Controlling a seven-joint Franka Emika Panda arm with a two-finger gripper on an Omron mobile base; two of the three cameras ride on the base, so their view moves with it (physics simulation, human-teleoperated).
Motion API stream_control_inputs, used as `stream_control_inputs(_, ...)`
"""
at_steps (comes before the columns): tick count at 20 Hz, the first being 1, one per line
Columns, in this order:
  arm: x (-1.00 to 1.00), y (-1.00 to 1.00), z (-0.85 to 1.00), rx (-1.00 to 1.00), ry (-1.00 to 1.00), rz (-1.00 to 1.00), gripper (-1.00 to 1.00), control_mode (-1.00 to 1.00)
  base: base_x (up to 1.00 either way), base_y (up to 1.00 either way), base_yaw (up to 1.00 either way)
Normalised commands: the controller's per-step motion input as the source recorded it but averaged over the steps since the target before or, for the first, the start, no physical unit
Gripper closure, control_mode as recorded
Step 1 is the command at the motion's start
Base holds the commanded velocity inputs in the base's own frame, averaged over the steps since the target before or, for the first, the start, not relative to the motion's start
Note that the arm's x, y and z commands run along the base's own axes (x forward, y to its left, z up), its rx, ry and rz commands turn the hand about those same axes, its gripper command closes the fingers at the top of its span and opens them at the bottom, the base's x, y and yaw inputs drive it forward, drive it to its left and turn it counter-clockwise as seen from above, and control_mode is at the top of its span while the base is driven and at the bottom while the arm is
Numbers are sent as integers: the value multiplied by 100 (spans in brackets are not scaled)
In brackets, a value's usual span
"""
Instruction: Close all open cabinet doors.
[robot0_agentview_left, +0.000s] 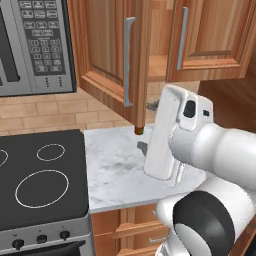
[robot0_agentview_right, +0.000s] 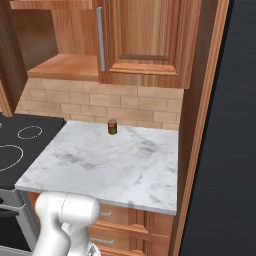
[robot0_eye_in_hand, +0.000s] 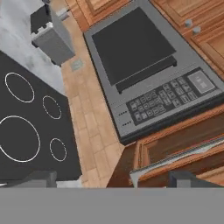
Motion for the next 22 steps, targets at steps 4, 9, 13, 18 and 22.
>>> stream_control_inputs(4, 39, 73, 0, -22, -15, -16, -100, -100, 0, 0, 0)
stream_control_inputs(9, 57, 61, 0, -22, -9, -21, -100, -100, 0, 0, 0)
stream_control_inputs(13, 63, 38, 1, -19, -4, -26, -100, -100, 0, 0, 0)
stream_control_inputs(18, 63, 4, 0, -14, -1, -21, -100, -100, 0, 0, 0)
stream_control_inputs(22, 55, -11, 0, -8, 0, -15, -100, -100, 0, 0, 0)
